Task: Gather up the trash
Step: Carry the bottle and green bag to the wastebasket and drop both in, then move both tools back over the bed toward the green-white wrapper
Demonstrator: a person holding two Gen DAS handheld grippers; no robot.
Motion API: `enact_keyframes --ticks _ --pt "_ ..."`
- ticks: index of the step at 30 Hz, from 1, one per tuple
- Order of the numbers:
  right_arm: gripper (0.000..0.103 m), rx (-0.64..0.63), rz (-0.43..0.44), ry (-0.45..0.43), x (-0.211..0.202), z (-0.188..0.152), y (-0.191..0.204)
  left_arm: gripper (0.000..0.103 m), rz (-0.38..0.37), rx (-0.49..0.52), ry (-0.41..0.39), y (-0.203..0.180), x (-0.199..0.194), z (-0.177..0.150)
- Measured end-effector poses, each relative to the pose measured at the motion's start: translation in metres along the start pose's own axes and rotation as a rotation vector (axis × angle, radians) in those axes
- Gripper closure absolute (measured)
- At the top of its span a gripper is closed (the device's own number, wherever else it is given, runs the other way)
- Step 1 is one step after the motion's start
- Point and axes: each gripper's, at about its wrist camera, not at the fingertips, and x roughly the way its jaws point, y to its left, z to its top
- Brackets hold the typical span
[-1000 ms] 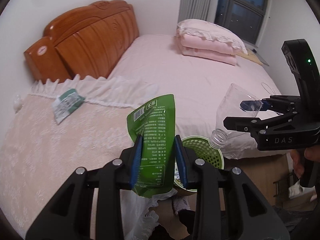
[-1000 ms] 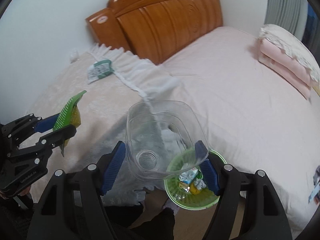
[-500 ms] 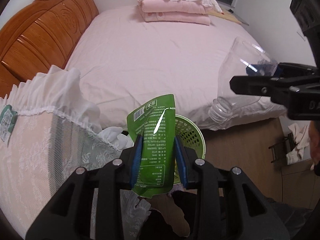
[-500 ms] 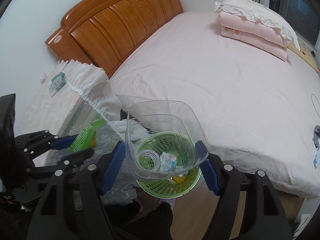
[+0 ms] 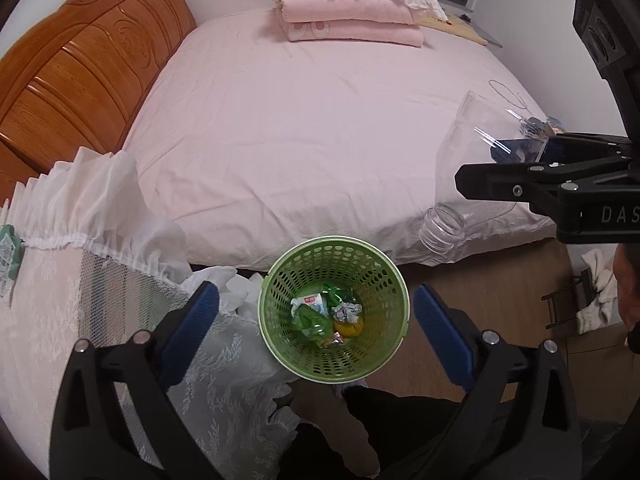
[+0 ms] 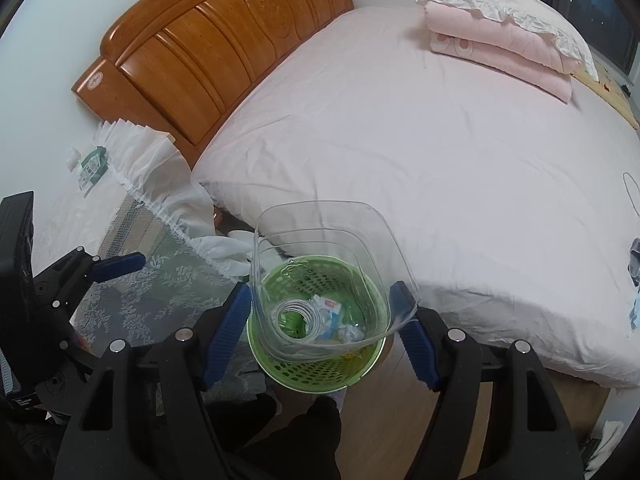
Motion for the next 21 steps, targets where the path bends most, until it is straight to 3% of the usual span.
enact_keyframes --ticks 15,21 --pt "0.031 -0.044 0.034 0.033 0.014 0.001 0.021 0.008 0.142 -0.131 -0.083 0.047 -0.059 -0.017" --pt "0.031 -0.092 0.069 0.101 0.038 -0.004 0.044 0.008 0.192 -0.225 -0.106 0.067 -0.076 -0.03"
